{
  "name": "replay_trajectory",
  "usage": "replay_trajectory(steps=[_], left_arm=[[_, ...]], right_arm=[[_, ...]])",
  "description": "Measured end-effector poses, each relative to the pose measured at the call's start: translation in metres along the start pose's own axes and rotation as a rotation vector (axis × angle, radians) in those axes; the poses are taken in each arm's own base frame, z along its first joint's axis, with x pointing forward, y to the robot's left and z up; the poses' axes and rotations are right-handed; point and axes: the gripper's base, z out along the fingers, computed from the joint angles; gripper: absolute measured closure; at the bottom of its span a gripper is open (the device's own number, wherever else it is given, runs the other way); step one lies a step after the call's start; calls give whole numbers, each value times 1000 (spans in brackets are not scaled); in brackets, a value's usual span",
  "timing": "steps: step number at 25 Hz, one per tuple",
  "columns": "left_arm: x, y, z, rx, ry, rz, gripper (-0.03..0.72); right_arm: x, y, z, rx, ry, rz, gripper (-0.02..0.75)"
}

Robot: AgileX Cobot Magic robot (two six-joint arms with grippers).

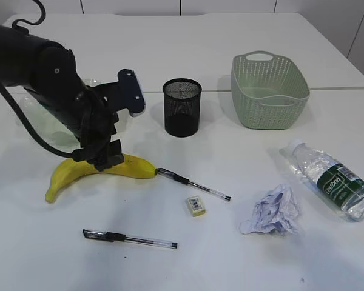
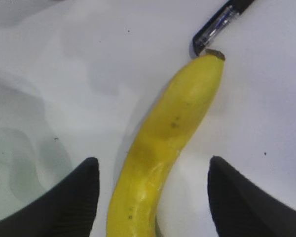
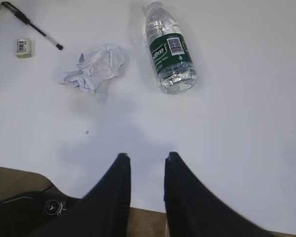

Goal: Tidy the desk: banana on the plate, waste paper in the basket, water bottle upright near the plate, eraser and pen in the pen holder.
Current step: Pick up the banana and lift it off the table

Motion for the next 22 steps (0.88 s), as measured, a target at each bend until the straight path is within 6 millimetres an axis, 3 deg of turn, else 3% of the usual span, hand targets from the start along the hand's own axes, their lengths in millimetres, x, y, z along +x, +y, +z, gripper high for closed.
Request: replay_trajectory(steps=[9, 22], left_arm=[[5, 0, 18, 32, 31, -21, 210], [14, 4, 27, 49, 48, -51, 224]], right_arm=[[0, 0, 0, 0, 0, -12, 562], [0, 0, 0, 2, 2, -15, 562]])
